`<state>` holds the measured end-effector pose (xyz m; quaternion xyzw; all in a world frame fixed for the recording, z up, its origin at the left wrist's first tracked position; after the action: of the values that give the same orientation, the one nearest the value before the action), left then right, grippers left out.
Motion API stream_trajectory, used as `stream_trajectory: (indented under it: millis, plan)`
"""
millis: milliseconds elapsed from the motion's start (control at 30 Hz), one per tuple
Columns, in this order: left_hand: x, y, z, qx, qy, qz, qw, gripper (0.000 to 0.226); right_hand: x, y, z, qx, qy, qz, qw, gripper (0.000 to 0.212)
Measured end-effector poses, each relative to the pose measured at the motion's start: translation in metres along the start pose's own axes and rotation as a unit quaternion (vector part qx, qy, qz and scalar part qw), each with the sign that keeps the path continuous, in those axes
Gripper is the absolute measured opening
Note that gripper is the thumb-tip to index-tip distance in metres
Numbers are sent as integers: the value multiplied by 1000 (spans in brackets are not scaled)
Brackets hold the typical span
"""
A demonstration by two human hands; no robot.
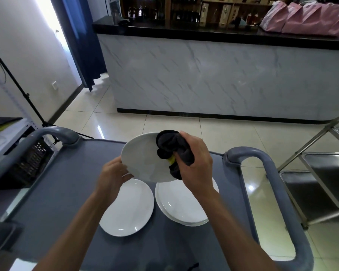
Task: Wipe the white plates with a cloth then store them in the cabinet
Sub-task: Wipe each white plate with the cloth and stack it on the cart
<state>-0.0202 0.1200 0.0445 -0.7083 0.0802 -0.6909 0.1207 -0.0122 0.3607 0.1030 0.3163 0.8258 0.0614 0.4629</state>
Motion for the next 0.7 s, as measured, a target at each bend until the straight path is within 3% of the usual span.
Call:
stream_trajectory:
  millis: [100, 200, 400, 700]
  plan:
    - [-5, -2, 5, -4, 47, 89, 995, 39, -3, 6, 1, 18, 46, 12, 999, 59]
    - [-11, -5, 5, 21, 86, 133, 987, 32, -4, 8, 4, 17, 83, 16, 996, 52]
    - [-20, -6, 9, 10, 201, 63, 977, 60, -1, 9, 14, 20, 100, 28, 994, 51]
    - [-27, 1, 19, -64, 351, 23, 934, 87, -2, 16, 21, 37, 187, 89, 978, 40]
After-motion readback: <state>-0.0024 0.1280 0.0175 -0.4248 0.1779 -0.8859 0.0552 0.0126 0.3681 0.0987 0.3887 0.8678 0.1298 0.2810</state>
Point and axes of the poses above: each hand's wrist, its own z-axis away from the middle knuckle, its own y-axis out of the back of the hand, x = y × z, the point moved 3 cm from there along -z, towards the middle knuckle, and after that the axes turned 12 degrees about -y, right-handed, at the moved point
